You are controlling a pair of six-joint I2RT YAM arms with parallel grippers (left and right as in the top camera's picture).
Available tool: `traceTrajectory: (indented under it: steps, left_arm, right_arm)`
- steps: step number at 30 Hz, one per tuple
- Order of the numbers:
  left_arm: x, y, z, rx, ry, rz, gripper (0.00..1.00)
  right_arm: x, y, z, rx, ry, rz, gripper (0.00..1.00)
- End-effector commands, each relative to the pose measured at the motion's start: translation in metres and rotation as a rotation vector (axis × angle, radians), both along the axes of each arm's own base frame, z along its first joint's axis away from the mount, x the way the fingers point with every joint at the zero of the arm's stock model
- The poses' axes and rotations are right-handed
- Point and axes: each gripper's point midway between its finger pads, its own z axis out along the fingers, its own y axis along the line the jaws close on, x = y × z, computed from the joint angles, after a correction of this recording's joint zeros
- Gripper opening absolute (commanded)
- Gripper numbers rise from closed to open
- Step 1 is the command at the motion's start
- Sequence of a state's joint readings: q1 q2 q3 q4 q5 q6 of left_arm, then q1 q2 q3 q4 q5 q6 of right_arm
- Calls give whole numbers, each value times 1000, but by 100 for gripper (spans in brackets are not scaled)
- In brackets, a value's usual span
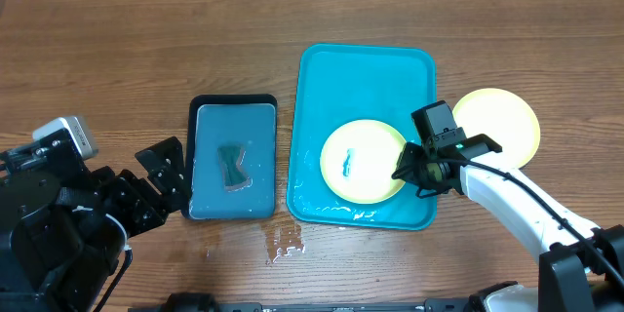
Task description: Clean dirty plates on tray and stack at the side
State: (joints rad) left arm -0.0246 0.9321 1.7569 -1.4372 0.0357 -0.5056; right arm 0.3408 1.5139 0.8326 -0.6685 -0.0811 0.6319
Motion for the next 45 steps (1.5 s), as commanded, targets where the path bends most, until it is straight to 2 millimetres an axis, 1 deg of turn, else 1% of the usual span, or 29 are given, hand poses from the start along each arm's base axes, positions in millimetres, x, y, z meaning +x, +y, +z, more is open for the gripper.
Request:
traceTrajectory:
  steps: [1,2,4,5,6,7,9,10,11,13,14,15,16,17,20,23,25,27,30,32,34,36,37,38,39,40,41,42,45]
  left_arm:
    - [3,-14,-19,-13,63,-92,100]
    - [5,-15,-25,5,79,-113,100]
    - [12,-15,-59,71,180,-172,100]
    - [16,-16,-84,77,262,-190,100]
    - [21,-16,-112,77,356,-202,97]
    - [23,-16,-127,75,402,-205,95]
    - [33,-16,-165,66,516,-210,89]
    - [40,-16,-188,61,588,-212,83]
    - [46,-16,-204,60,631,-211,80]
    - [58,-11,-235,75,714,-184,73]
    - [63,-7,-245,81,745,-151,70]
    - [71,-4,-266,85,806,-124,64]
    - [75,-4,-276,82,830,-123,59]
    - [84,-10,-296,51,879,-135,52]
    - [94,-17,-328,50,951,-160,49]
    - [97,-27,-364,85,1039,-194,44]
    - [94,-21,-388,136,1113,-124,33]
    - [92,-13,-400,157,1147,-64,21]
    - [100,-14,-417,125,1146,-62,4]
    - [102,-19,-417,100,1139,-72,4]
    - [105,-22,-408,87,1135,-95,4]
    - [108,-22,-392,92,1133,-96,4]
    - [112,-22,-379,98,1118,-109,4]
    - [116,-22,-366,102,1098,-122,8]
    - [121,-23,-355,109,1073,-137,21]
    - [122,-23,-351,111,1063,-141,33]
    - [124,-22,-348,120,1048,-145,41]
    - [124,-20,-347,131,1045,-141,45]
    - [124,-13,-355,172,1049,-124,49]
  right_arm:
    - [5,10,11,34,-40,103,43]
    - [4,10,12,32,-40,109,44]
    - [5,10,18,29,-50,126,44]
    - [6,11,26,29,-67,144,44]
    - [7,11,34,29,-90,161,44]
    - [7,11,38,30,-102,168,44]
    - [6,10,53,39,-147,173,45]
    - [6,10,59,44,-165,173,45]
    - [7,11,65,49,-184,173,45]
    - [7,11,71,54,-204,173,47]
    - [7,10,71,53,-207,172,48]
    - [7,10,71,52,-205,172,49]
    - [6,10,70,51,-201,172,49]
    - [5,9,69,49,-196,172,51]
    - [5,8,69,38,-196,168,54]
    - [5,7,69,38,-195,168,54]
    - [5,7,69,37,-194,168,59]
    - [4,7,68,36,-191,168,59]
    - [0,6,66,31,-172,168,59]
    - [0,5,66,30,-169,168,59]
    - [0,5,66,30,-169,168,59]
    - [0,5,66,30,-169,168,59]
    - [0,5,66,30,-169,168,59]
    - [0,5,66,30,-169,168,59]
    - [0,5,66,30,-170,168,59]
    - [0,5,66,28,-170,167,59]
    - [0,4,66,24,-171,166,59]
    - [0,4,66,24,-171,166,59]
    - [0,4,66,24,-171,166,59]
